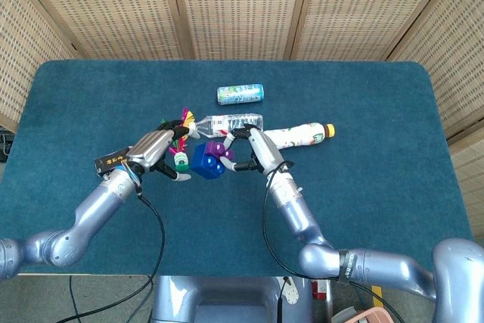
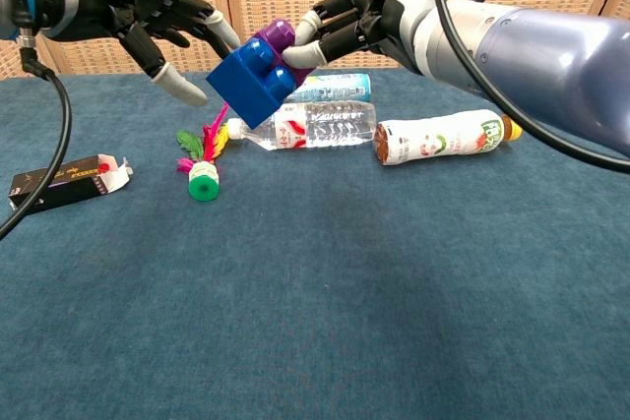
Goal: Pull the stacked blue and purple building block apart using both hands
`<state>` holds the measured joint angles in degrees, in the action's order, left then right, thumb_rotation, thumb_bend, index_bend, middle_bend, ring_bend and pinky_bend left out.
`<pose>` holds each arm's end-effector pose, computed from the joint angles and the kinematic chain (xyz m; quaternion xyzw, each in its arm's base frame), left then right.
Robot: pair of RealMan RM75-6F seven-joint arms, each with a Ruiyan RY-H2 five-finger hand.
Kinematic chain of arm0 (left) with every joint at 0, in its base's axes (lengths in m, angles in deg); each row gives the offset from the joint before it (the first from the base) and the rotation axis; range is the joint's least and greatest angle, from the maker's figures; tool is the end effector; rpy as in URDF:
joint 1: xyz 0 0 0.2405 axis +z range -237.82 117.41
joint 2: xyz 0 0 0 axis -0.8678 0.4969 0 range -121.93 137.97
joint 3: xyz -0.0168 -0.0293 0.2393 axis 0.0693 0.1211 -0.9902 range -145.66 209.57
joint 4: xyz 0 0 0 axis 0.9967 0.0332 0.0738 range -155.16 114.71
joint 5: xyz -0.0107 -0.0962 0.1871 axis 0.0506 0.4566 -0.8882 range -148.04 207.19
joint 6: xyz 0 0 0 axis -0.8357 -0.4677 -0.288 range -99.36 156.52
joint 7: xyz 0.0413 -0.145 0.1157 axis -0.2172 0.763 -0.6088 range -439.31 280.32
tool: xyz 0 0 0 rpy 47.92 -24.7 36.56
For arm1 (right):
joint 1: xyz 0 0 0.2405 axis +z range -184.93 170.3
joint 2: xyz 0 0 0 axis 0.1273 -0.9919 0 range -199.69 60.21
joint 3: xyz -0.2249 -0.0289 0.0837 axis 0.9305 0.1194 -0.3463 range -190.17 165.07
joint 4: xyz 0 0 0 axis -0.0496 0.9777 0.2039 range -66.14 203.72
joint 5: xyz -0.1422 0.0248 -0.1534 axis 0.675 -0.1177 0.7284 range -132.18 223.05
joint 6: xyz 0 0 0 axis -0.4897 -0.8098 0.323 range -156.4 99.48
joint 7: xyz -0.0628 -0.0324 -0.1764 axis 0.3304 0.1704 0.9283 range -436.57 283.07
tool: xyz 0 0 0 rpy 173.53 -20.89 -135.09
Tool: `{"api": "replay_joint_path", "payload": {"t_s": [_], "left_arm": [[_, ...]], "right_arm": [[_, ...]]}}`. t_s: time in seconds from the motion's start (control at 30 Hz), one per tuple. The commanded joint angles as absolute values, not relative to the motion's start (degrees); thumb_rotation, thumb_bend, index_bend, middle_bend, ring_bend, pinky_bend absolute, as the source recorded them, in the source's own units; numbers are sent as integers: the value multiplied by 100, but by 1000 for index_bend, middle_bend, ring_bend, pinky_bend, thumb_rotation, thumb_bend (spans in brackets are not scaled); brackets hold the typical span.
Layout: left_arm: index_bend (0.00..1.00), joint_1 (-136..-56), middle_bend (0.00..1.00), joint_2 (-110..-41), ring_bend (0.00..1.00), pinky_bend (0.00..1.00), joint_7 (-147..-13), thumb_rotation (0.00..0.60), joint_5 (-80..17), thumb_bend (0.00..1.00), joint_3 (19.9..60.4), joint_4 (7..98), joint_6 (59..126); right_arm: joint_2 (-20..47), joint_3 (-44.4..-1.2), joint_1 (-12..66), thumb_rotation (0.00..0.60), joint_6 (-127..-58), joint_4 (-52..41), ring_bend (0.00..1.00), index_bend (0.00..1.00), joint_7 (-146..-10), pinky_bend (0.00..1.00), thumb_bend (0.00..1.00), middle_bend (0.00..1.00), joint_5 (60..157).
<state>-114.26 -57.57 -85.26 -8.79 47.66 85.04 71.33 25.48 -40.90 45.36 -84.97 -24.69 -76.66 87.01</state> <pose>-0.0696 0.3955 0.0428 -0.6718 -0.5500 -0.3849 0.3131 0.0022 -0.4019 -0.0231 0.5103 -0.6274 0.5423 0.2278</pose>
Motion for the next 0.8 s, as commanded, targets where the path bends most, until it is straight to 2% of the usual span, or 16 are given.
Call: {"api": "replay_joint_path", "payload": {"t_s": [0.03, 0.43, 0.6, 0.8], "left_arm": [[254, -11538, 244, -5853, 11, 10, -8581, 600, -731, 0, 4715, 8437, 7122], [383, -11771, 352, -6250, 76, 18, -8439, 600, -397, 0, 4736, 8360, 7203], [467, -11803, 414, -6403, 116, 43, -8515, 600, -344, 5, 4729, 8349, 7540], [527, -11833, 463, -6486, 140, 67, -8659, 600, -239, 94, 4697, 8368, 7782]], "right_arm": [[2554, -4093, 4539, 600, -8496, -2475, 273, 619, -7673, 82, 387, 673, 8692], [2495, -4150, 4493, 600, -8440, -2555, 273, 619, -7802, 82, 387, 674, 8550], [2431, -4149, 4453, 600, -8432, -2602, 273, 621, -7844, 82, 387, 675, 8550], [2382, -4175, 4430, 600, -8442, -2636, 273, 621, -7884, 82, 387, 675, 8533]]}}
